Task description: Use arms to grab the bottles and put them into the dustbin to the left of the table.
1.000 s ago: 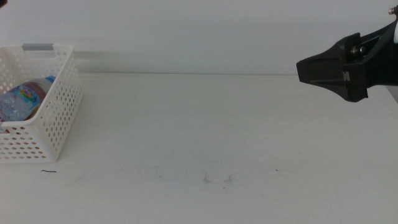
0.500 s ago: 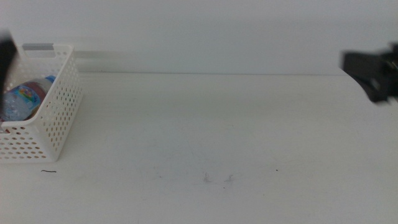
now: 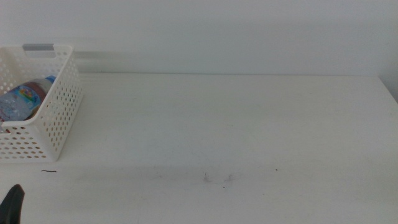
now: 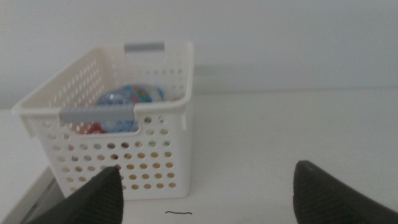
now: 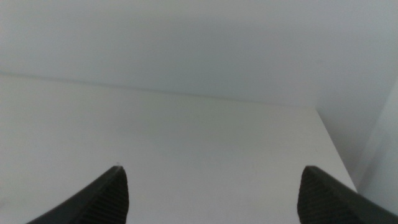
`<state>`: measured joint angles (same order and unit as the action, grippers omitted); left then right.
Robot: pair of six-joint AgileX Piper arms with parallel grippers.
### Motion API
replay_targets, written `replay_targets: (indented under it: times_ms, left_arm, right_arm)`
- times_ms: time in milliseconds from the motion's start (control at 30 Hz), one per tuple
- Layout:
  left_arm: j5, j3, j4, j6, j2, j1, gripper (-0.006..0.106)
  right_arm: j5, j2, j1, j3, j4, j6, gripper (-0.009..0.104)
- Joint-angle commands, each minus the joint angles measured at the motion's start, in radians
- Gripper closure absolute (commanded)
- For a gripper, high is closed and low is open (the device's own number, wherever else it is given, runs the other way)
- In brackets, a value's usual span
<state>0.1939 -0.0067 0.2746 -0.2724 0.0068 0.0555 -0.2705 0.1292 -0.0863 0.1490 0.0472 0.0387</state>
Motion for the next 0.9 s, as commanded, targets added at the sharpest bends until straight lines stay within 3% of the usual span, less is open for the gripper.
replay_targets:
  times_ms: [0,233,367,533,867]
  left_arm:
    - [-0.007,0.007,0.007,0.011,-0.007,0.015,0.007]
    - [-0.045,0.007,-0.004,0.011,-0.007,0.015,0.007]
    - [-0.045,0.007,-0.004,0.011,-0.007,0.015,0.007]
    - [-0.045,0.007,-0.004,0.011,-0.007,0.015,0.007]
    - [-0.049,0.007,-0.004,0.011,-0.007,0.015,0.007]
  right_arm:
    - [0.003,-0.058,0.008,-0.063,0.033,0.005,0.007]
    - [-0.034,-0.129,0.008,-0.149,0.031,0.005,0.007]
    - [0.031,-0.129,0.008,-0.149,0.019,0.003,0.007]
    - [0.046,-0.129,0.008,-0.149,-0.029,0.003,0.007]
    - [0.046,-0.129,0.008,-0.149,-0.029,0.003,0.007]
